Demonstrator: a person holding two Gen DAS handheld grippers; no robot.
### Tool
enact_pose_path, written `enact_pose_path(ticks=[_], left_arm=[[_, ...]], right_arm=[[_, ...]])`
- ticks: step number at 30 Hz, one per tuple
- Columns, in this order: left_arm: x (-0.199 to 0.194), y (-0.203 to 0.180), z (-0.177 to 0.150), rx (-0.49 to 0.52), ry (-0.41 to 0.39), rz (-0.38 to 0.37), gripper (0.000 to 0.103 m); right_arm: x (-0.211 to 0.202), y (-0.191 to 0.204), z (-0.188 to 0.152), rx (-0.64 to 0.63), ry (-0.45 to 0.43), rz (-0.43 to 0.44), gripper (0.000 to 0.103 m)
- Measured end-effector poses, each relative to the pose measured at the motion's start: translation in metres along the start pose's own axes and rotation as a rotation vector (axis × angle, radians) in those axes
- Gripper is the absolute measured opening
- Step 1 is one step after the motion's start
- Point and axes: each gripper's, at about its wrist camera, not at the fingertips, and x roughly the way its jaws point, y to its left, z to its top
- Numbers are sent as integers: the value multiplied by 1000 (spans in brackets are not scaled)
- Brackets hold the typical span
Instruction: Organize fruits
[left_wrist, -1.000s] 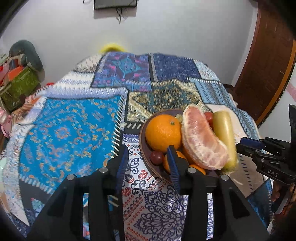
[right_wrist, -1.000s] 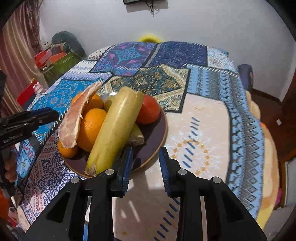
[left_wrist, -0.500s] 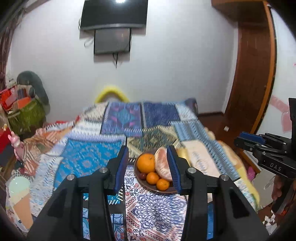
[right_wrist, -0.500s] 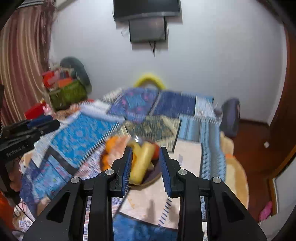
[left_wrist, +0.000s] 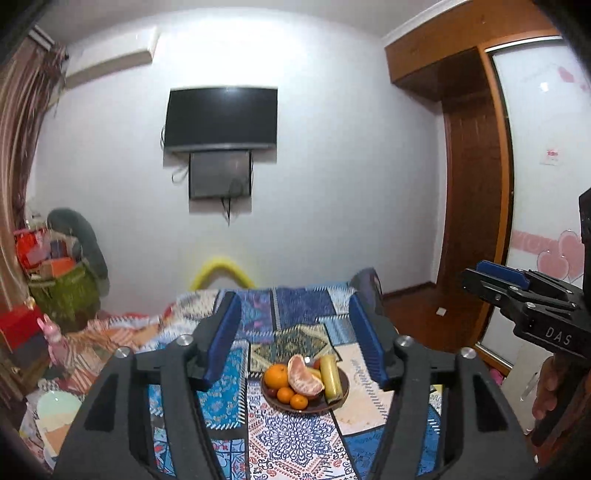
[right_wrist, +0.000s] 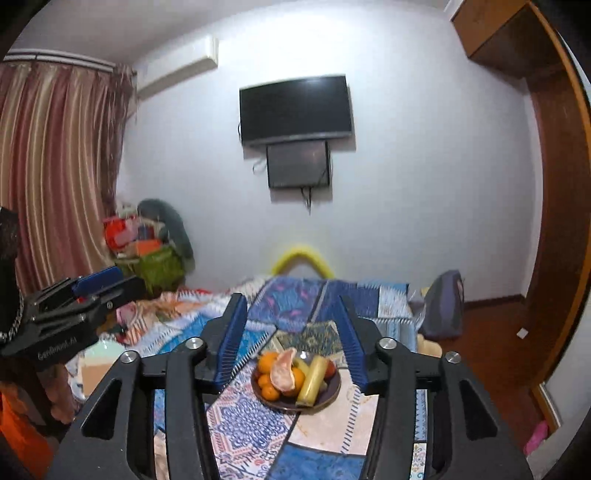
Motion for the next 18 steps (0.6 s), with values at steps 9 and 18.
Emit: enact_pose_path(ticks=[9, 18], left_arm=[[-23, -11, 2, 19, -29, 3, 85], [-31, -5, 0, -15, -42, 16, 100]], right_arm=[[-22, 21, -1, -19, -88, -29, 79], [-28, 24, -6, -11, -115, -80, 98]])
